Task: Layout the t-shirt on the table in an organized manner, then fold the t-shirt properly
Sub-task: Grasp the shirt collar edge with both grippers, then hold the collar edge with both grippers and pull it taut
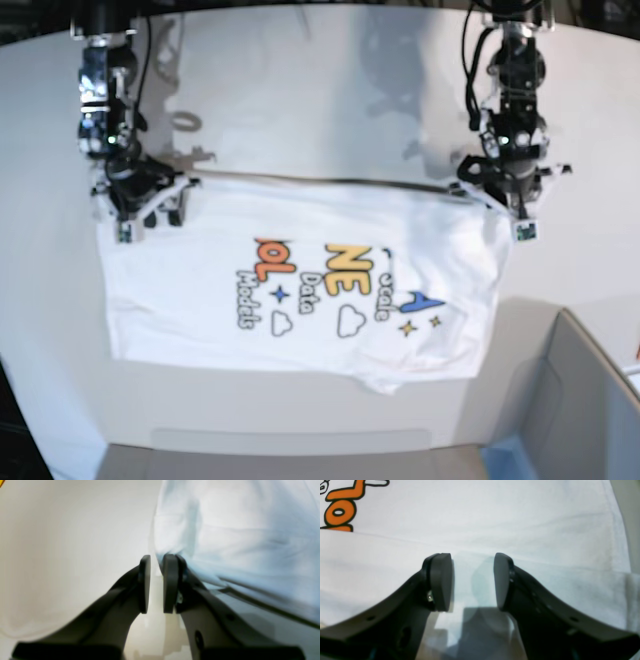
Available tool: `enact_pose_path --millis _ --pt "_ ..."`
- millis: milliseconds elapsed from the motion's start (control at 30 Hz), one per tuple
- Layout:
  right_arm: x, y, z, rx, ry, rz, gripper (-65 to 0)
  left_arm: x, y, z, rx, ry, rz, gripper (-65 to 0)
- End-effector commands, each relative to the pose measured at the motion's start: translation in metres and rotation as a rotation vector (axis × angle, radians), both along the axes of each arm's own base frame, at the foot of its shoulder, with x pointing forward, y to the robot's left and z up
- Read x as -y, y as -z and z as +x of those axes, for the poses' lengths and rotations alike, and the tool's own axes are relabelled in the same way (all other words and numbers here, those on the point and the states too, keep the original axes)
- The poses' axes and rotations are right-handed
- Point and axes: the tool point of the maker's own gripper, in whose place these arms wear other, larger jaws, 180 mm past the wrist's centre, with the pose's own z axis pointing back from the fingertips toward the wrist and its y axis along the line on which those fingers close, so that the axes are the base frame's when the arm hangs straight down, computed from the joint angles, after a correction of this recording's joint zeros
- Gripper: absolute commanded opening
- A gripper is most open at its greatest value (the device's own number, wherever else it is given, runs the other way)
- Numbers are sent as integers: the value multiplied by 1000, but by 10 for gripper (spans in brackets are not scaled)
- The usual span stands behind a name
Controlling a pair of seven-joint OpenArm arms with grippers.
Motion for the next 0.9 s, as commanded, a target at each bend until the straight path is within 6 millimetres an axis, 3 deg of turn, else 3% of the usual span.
enact_pose_path --millis 0,200,367,500,567,667,767,867 --pt "23 18 -17 -113 49 -54 -370 -10 -14 8 44 1 41 -564" --pt "53 7 -14 -85 129 -62 -370 -34 -26 9 42 17 121 -564" --pt "56 7 -16 -90 127 -73 -370 -31 -23 2 33 27 120 -564" --pt "55 7 -16 -91 127 -70 -370 8 -38 -16 100 54 38 -539" --pt "54 8 -16 -91 127 -69 -370 28 -43 -26 123 57 -16 -472" --pt "54 7 -16 -91 127 -68 -370 50 -29 -31 100 59 -113 -355" --pt "54 6 -15 -88 126 -69 -370 84 -20 -32 77 117 -253 -352" --pt "54 7 -16 -89 126 -69 -370 88 -10 -34 52 106 -305 -353"
